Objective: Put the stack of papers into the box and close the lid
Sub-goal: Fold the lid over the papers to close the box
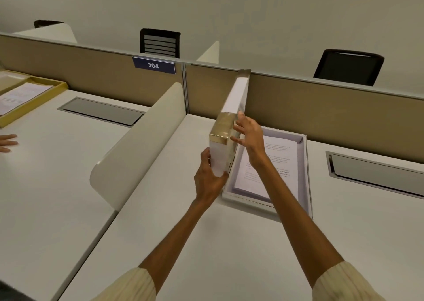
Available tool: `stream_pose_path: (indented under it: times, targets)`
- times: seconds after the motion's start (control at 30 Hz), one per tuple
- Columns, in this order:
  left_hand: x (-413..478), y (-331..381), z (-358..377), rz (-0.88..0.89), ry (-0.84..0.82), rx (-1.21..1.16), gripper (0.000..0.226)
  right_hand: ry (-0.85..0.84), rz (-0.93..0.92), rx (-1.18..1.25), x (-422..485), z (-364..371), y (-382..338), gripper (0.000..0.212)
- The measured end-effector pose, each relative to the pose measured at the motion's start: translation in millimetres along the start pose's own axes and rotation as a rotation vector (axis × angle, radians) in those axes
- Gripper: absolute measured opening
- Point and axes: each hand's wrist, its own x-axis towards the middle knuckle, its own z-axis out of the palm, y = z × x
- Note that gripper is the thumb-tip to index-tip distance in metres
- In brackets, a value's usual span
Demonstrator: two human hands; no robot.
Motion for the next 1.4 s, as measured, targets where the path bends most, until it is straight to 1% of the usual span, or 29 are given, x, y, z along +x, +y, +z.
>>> stream_pose_path:
  times: [0.1, 0.17, 0.23, 0.27, 0.3, 0.33, 0.4, 0.43, 0.47, 0.53, 0.67, 0.77, 0.83, 0.87, 0.97, 1.03, 1.1, 1.13, 1.23, 1.27, 1.4]
  targets:
    - [-6, 7, 13, 0.094, -0.074, 0.062, 0.066, 0.073, -0.004, -0.083, -3, -19, -10, 0.065]
    - [-9, 10, 17, 0.162, -0.142, 0.092, 0.068, 0.142, 0.045, -0.167, -5, -33, -12, 0.076]
    - [-12, 10, 18, 0.331, -0.205, 0.167, 0.075, 0.210, 0.113, -0.230, -6, -52, -11, 0.089]
    - [-13, 10, 17, 0.393, -0.248, 0.170, 0.073, 0.236, 0.136, -0.256, -7, -62, -9, 0.091]
    - [-13, 11, 16, 0.403, -0.294, 0.140, 0.068, 0.259, 0.147, -0.279, -9, -72, -7, 0.090]
    - [-12, 12, 16, 0.379, -0.319, 0.099, 0.061, 0.281, 0.150, -0.295, -11, -81, -4, 0.085]
    - [-6, 15, 20, 0.307, -0.300, 0.032, 0.042, 0.323, 0.150, -0.286, -16, -100, 2, 0.071]
    - [-2, 14, 24, 0.273, -0.272, 0.047, 0.034, 0.328, 0.155, -0.271, -19, -108, 5, 0.065]
    - [3, 13, 28, 0.223, -0.259, 0.091, 0.030, 0.326, 0.164, -0.263, -20, -115, 9, 0.061]
    - [10, 11, 36, 0.065, -0.279, 0.178, 0.038, 0.333, 0.197, -0.281, -23, -132, 16, 0.058]
    - [17, -3, 38, -0.174, -0.312, 0.313, 0.071, 0.344, 0.304, -0.309, -25, -165, 35, 0.040]
    - [25, -15, 36, -0.397, -0.407, 0.277, 0.089, 0.286, 0.376, -0.297, -29, -184, 50, 0.039]
    - [28, -17, 34, -0.472, -0.464, 0.267, 0.093, 0.256, 0.397, -0.281, -31, -194, 60, 0.032]
    - [29, -17, 34, -0.466, -0.479, 0.281, 0.092, 0.254, 0.413, -0.277, -32, -199, 65, 0.029]
    - [22, -14, 37, -0.357, -0.497, 0.382, 0.086, 0.298, 0.464, -0.294, -31, -207, 77, 0.022]
    - [13, -11, 40, -0.313, -0.501, 0.409, 0.085, 0.322, 0.464, -0.373, -30, -210, 85, 0.021]
    - [6, -10, 42, -0.290, -0.496, 0.405, 0.086, 0.331, 0.442, -0.403, -31, -212, 94, 0.015]
    - [4, -9, 43, -0.281, -0.490, 0.401, 0.087, 0.329, 0.429, -0.410, -33, -212, 98, 0.017]
    - [3, -8, 44, -0.251, -0.496, 0.424, 0.088, 0.348, 0.378, -0.484, -37, -209, 109, 0.039]
    - [3, -7, 44, -0.246, -0.504, 0.434, 0.089, 0.363, 0.365, -0.489, -38, -208, 111, 0.042]
    - [1, -8, 43, -0.248, -0.510, 0.428, 0.086, 0.400, 0.364, -0.442, -33, -207, 116, 0.045]
